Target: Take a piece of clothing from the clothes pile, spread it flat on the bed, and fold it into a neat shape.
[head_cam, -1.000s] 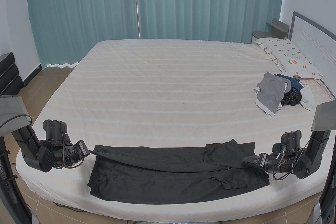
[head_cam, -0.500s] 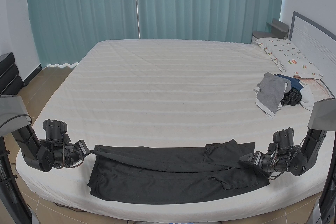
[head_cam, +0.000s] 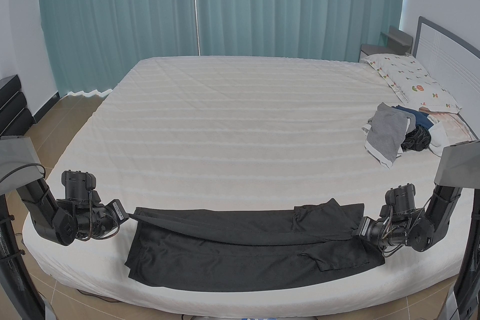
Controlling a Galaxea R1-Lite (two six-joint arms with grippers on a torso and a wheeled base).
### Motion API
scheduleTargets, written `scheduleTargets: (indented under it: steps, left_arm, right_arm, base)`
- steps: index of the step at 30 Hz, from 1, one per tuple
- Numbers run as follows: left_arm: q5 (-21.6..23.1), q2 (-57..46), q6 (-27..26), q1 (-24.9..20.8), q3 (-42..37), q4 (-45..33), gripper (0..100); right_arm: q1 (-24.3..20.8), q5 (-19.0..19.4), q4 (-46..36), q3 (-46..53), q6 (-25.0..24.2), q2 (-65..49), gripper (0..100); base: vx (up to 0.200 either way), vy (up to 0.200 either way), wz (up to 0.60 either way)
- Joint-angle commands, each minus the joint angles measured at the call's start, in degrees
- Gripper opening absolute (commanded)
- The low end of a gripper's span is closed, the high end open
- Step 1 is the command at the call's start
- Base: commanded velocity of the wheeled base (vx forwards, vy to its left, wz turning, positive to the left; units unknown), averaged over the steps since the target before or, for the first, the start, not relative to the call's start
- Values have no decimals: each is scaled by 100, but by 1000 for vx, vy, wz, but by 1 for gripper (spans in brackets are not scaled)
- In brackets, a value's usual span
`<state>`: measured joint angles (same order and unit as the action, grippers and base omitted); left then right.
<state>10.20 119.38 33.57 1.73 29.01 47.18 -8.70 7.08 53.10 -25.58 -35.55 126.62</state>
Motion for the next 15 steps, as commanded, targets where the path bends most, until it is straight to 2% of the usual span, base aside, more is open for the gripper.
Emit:
scheduleTargets:
  steps: [1,7,10,15]
  left_arm:
    - [-1,15,0,3,-1,2,0]
    - [-1,6,27,3,34,20,0]
    - [-1,6,308,29,184,46,0]
    - [-27,-135,1125,126,465,301,0]
  right_arm:
    - [18,-5,7,0,4,-24,0]
    - [106,-5,174,-53,-22,-112,0]
    - [194,-32,658,-132,-110,-41,0]
    - [202,-532,1756,-316,-928,20,0]
  base:
    - [0,0,0]
    - [0,0,0]
    - [0,0,0]
    - [0,0,0]
